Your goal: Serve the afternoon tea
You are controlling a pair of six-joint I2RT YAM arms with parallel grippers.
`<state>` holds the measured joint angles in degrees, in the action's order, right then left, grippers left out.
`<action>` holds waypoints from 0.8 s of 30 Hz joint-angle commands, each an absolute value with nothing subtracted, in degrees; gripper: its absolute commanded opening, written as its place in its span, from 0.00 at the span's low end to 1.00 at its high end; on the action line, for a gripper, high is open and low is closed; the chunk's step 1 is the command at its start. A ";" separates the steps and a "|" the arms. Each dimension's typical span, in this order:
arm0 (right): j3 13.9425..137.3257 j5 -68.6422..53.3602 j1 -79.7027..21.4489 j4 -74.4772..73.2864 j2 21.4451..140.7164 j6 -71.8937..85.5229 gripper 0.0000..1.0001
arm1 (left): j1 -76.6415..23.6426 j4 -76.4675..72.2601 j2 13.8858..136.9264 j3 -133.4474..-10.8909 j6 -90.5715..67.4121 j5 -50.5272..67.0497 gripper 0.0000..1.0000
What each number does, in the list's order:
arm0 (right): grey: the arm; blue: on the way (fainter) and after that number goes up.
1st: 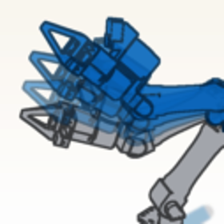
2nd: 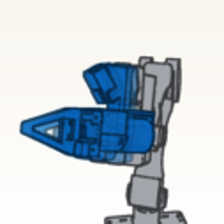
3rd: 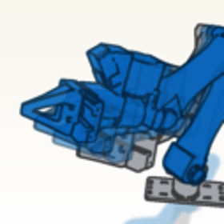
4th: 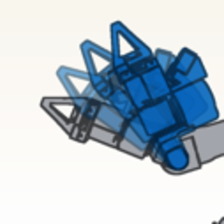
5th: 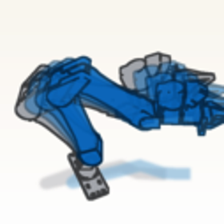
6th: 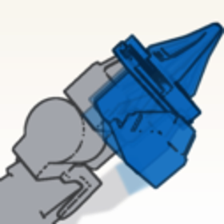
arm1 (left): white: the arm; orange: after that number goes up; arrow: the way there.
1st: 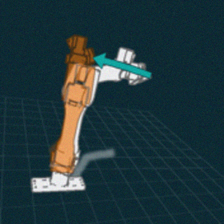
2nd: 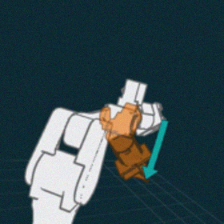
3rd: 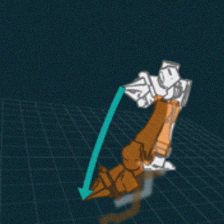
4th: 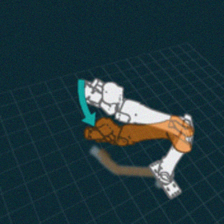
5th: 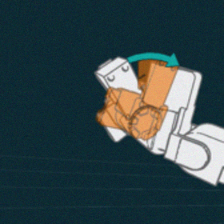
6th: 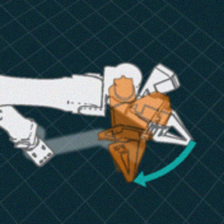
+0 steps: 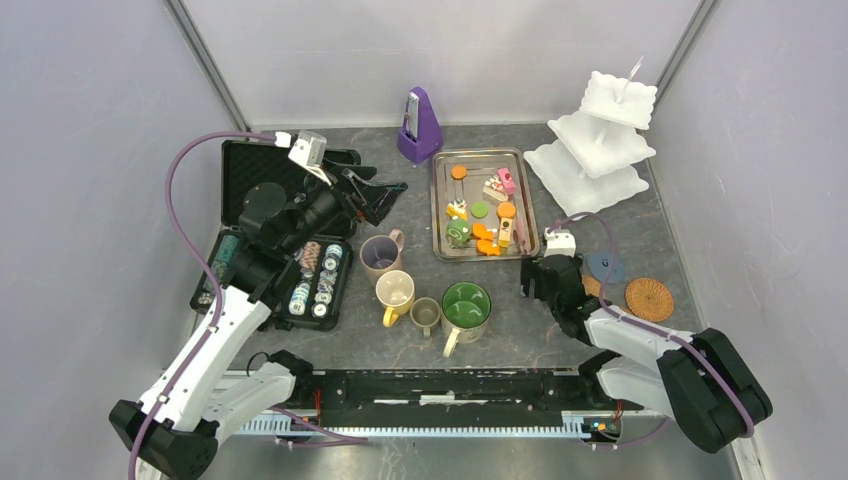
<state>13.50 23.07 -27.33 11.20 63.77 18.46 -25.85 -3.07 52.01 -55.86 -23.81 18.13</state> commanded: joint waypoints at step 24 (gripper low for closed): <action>28.64 24.71 -26.99 -11.60 56.37 13.01 0.48 | -26.11 -4.39 52.73 -57.22 -22.94 18.89 1.00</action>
<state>20.53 24.60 -27.31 -3.22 56.51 16.58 -25.85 -3.07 52.80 -55.86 -23.81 18.28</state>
